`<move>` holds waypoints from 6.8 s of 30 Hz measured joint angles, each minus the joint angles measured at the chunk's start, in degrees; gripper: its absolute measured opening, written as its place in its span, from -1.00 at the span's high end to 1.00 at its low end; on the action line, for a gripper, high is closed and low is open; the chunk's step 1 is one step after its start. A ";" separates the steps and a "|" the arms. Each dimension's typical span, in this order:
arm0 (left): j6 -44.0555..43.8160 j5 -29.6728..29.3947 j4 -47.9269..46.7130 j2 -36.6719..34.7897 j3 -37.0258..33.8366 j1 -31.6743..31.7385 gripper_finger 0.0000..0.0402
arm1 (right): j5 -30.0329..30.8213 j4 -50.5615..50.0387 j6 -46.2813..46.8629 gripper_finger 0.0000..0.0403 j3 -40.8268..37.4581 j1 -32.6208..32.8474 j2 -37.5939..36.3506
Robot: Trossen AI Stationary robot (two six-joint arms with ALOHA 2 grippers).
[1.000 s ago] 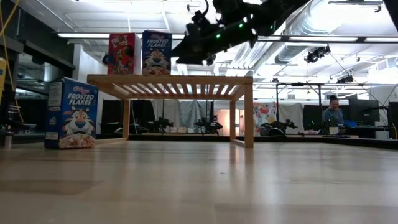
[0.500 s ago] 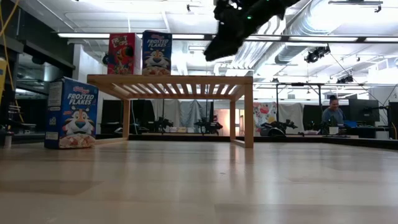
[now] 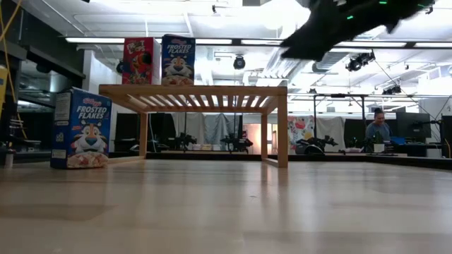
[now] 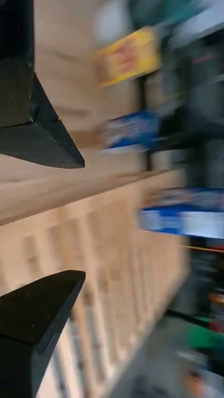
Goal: Stack cereal on shelf
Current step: Put the blue cereal box on the shelf aligned with the other blue cereal box
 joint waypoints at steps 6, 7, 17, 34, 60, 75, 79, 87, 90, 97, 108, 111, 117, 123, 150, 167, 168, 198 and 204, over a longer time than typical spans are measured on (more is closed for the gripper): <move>3.58 0.00 0.72 -0.01 0.00 0.00 1.00 | 0.03 26.66 5.27 -0.37 -16.11 1.93 -10.85; 4.32 -0.02 1.04 -0.02 0.03 0.00 0.99 | 0.00 29.25 5.47 -0.37 -17.82 2.02 -11.83; 1.63 4.20 -14.68 1.70 11.88 0.00 0.16 | 0.04 32.50 7.07 -0.37 -21.77 1.95 -13.52; -63.69 30.98 -77.34 19.37 41.45 3.57 -0.59 | 0.04 32.50 11.79 -0.37 -21.77 1.95 -13.54; -82.55 48.00 -87.79 20.59 23.14 17.49 -0.58 | 0.07 31.41 13.06 -0.37 -21.77 1.95 -13.54; -77.84 55.45 -78.20 21.03 14.28 23.40 -0.58 | 0.07 30.48 13.07 -0.37 -21.77 1.95 -13.52; -79.79 56.18 -76.22 21.03 10.57 23.39 -0.58 | 0.07 30.49 13.06 -0.37 -21.75 1.95 -13.52; -80.95 55.60 -68.09 21.03 5.53 23.37 -0.58 | 0.55 30.51 13.04 -0.37 -21.74 1.95 -13.52; -80.95 54.75 -66.41 21.03 4.95 23.37 -0.58 | 1.92 30.51 13.05 -0.37 -21.74 1.92 -13.52; -80.60 54.03 -65.87 21.03 4.89 23.37 -0.52 | 2.19 30.42 13.04 -0.37 -21.74 1.92 -13.52; -80.51 56.81 -66.12 21.03 5.35 23.24 -0.07 | 2.19 29.86 13.04 -0.37 -21.74 1.92 -13.52; -79.55 57.59 -66.07 21.03 6.92 22.78 0.02 | 2.19 29.62 13.04 -0.37 -21.74 1.92 -13.52; -76.99 61.27 -66.11 21.03 12.70 21.22 0.13 | 2.18 29.44 13.24 -0.37 -21.74 1.92 -13.52; -70.81 64.91 -64.88 21.05 24.92 17.15 0.17 | 2.18 29.03 13.26 -0.37 -21.74 1.94 -13.52; -7.15 40.56 -99.41 53.76 98.88 48.17 0.18 | 2.17 24.86 13.26 -0.37 -21.72 1.94 -13.49; 2.88 58.58 -103.41 54.01 96.56 60.96 0.17 | 2.19 24.47 14.33 -0.37 -21.72 1.95 -13.49; 3.22 58.79 -103.42 54.01 96.13 61.12 0.17 | 2.19 24.46 14.33 -0.37 -21.72 1.95 -13.49; 7.51 69.38 -99.58 54.10 82.22 65.64 0.19 | 4.72 24.09 14.19 -0.37 -21.72 1.94 -13.49; 7.85 69.38 -98.34 54.10 82.03 65.64 0.19 | 4.72 24.09 14.11 -0.37 -21.72 1.92 -13.49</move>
